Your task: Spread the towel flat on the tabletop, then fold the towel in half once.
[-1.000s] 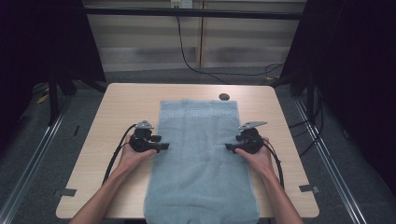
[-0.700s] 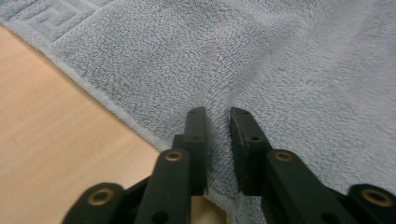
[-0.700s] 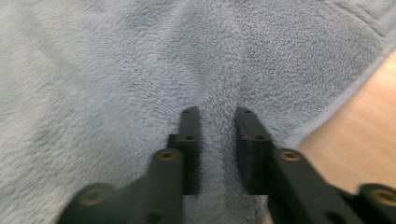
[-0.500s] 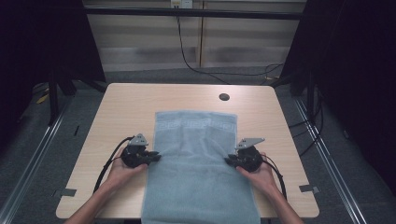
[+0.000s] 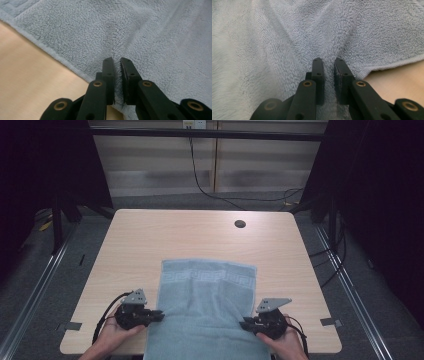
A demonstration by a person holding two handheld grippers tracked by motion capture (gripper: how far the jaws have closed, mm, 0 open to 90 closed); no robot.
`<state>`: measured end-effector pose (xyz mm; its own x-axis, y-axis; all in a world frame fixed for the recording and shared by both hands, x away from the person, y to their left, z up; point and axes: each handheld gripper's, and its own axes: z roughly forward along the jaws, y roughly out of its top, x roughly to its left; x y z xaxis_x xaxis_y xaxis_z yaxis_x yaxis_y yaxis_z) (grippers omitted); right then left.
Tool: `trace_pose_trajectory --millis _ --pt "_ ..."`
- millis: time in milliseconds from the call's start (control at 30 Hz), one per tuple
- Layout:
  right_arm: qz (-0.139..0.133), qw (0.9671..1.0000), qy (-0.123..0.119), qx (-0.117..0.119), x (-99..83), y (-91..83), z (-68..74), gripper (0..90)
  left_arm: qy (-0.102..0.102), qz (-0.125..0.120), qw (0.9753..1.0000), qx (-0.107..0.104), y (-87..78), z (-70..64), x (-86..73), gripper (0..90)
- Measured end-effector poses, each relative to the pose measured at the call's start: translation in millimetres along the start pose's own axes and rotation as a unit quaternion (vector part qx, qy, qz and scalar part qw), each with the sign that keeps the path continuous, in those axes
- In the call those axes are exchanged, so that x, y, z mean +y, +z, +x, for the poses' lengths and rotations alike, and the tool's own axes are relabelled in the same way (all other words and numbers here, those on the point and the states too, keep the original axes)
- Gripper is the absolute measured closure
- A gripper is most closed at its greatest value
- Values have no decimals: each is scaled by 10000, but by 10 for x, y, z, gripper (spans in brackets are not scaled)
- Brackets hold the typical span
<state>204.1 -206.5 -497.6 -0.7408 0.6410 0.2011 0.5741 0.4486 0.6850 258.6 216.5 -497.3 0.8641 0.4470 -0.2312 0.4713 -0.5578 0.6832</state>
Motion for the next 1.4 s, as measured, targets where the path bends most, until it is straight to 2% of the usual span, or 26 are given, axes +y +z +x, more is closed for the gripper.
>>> trace_pose_trajectory --millis 67,133,167,233,300,333,400,467,567,633,667,700,733,767,800,833,867,933,1000,1233,1267,1300,1367,1400 --pt "14 10000 10 28 -53 -39 89 782 47 86 9999 -23 -50 -113 -35 817" --pt "53 10000 -74 40 -81 -64 170 759 81 59 9999 -101 -88 -186 -76 813" --pt "42 10000 -66 51 -86 -78 196 725 79 33 9999 -78 -97 -197 -88 793" --pt "-149 9998 44 94 -67 -119 169 632 -14 -131 9999 -88 -122 -159 -69 691" --pt "-451 9986 253 80 -15 -179 73 543 -120 -365 9992 -114 -152 -71 1 577" --pt "-576 9977 369 4 15 -205 9 523 -91 -456 9989 -76 -155 -23 50 516" --pt "-777 9955 526 -94 88 -250 -134 502 -186 -542 9984 25 -125 99 157 494" --pt "-807 9948 565 -269 171 -258 -273 481 -235 -419 9987 152 -43 219 265 463" --pt "-784 9940 517 -556 314 -216 -488 471 -131 -239 9992 298 108 395 373 445" --pt "-808 9930 515 -693 414 -174 -641 475 -426 -272 9984 240 186 501 379 425" --pt "-794 9931 505 -703 460 -142 -723 475 -374 -160 9989 230 210 503 374 418" --pt "-766 9930 527 -733 504 -106 -793 469 -256 -160 9991 301 214 479 368 416" --pt "-700 9934 503 -757 546 -65 -858 467 -255 -135 9991 323 212 460 367 414" --pt "-671 9933 476 -817 585 -23 -913 467 -258 -153 9990 338 214 447 360 414" --pt "-666 9926 479 -894 614 16 -962 465 -172 -206 9989 384 216 427 334 415" --pt "-666 9926 479 -894 614 16 -962 465 -172 -206 9989 384 216 427 334 421" --pt "-618 9926 490 -928 679 100 -1085 457 -87 -222 9989 401 213 403 312 425" --pt "-625 9921 507 -964 697 121 -1121 456 -47 -227 9990 376 211 385 302 430" --pt "-682 9908 571 -1018 756 199 -1259 454 -26 -241 9989 394 206 377 288 442" --pt "-501 9915 481 -1101 816 386 -1347 458 -182 -342 9990 228 185 441 266 466" --pt "-362 9911 473 -1190 791 432 -1363 450 -192 -338 9990 225 185 441 268 466" --pt "-320 9914 489 -1168 776 438 -1375 450 -207 -345 9990 212 188 442 271 466" --pt "-359 9916 481 -1143 754 439 -1388 450 -217 -319 9989 276 192 442 285 481" --pt "-357 9918 418 -1153 751 452 -1376 452 -261 -303 9989 243 200 453 305 481"
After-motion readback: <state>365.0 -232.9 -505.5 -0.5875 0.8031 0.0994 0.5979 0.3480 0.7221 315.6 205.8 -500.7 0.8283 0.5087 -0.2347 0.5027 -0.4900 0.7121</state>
